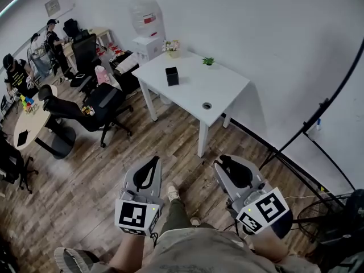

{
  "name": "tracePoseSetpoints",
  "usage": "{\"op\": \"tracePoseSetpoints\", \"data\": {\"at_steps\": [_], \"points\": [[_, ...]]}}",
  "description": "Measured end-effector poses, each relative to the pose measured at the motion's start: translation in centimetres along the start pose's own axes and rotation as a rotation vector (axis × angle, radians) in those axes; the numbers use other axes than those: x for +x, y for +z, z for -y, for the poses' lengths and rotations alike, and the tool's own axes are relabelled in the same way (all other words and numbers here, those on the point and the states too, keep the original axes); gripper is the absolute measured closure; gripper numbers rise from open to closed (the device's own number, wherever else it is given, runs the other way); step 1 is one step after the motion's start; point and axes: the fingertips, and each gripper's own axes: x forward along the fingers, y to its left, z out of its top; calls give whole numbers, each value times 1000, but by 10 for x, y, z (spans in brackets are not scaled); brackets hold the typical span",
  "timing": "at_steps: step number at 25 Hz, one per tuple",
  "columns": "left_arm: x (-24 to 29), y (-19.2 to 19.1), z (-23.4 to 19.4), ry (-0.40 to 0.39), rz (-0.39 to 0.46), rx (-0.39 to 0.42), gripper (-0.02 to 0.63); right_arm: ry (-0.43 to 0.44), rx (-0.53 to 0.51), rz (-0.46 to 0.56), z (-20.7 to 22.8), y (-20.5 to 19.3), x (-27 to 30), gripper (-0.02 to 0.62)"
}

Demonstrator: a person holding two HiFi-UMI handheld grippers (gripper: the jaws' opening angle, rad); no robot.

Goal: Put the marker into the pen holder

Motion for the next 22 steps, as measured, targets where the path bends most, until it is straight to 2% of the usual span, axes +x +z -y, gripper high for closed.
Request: {"op": "tracePoseSetpoints", "data": {"at_steps": [12,22], "points": [[60,-21,-50,12,-29,-17,605,6,55,-30,46,-16,68,494],[141,-22,-131,-12,-45,-33,605,-15,90,-61,92,-19,173,494]]}}
